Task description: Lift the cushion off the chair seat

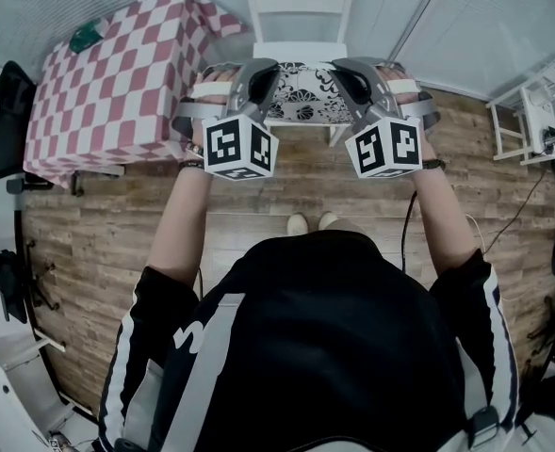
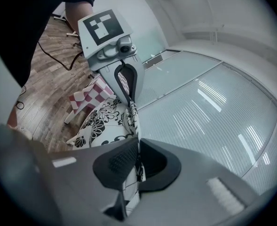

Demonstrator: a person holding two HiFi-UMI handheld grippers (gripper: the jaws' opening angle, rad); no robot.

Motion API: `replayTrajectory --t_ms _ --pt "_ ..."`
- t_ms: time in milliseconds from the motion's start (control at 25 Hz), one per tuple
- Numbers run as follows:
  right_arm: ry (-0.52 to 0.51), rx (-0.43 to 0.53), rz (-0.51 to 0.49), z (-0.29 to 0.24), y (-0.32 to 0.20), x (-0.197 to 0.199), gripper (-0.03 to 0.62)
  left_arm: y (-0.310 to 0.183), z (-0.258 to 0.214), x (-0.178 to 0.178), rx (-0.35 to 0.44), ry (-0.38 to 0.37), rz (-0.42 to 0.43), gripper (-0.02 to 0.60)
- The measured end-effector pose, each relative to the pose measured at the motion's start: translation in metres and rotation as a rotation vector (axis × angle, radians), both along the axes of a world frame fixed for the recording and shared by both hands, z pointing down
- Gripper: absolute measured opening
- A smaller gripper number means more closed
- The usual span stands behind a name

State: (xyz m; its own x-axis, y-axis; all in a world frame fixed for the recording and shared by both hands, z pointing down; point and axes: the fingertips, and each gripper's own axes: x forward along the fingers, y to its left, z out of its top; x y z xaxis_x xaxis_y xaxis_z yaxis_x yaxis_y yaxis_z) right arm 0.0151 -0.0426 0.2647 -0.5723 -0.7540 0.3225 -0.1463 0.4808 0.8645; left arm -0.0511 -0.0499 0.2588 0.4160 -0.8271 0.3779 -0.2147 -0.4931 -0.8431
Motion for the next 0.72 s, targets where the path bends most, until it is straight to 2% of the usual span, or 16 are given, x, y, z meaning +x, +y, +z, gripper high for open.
replayTrajectory --t_ms 720 --pt "-0.041 0.058 0.023 -0.047 -0.006 -0.006 0.008 -0.009 -0.046 -0.006 0.083 -0.011 -0.003 0.017"
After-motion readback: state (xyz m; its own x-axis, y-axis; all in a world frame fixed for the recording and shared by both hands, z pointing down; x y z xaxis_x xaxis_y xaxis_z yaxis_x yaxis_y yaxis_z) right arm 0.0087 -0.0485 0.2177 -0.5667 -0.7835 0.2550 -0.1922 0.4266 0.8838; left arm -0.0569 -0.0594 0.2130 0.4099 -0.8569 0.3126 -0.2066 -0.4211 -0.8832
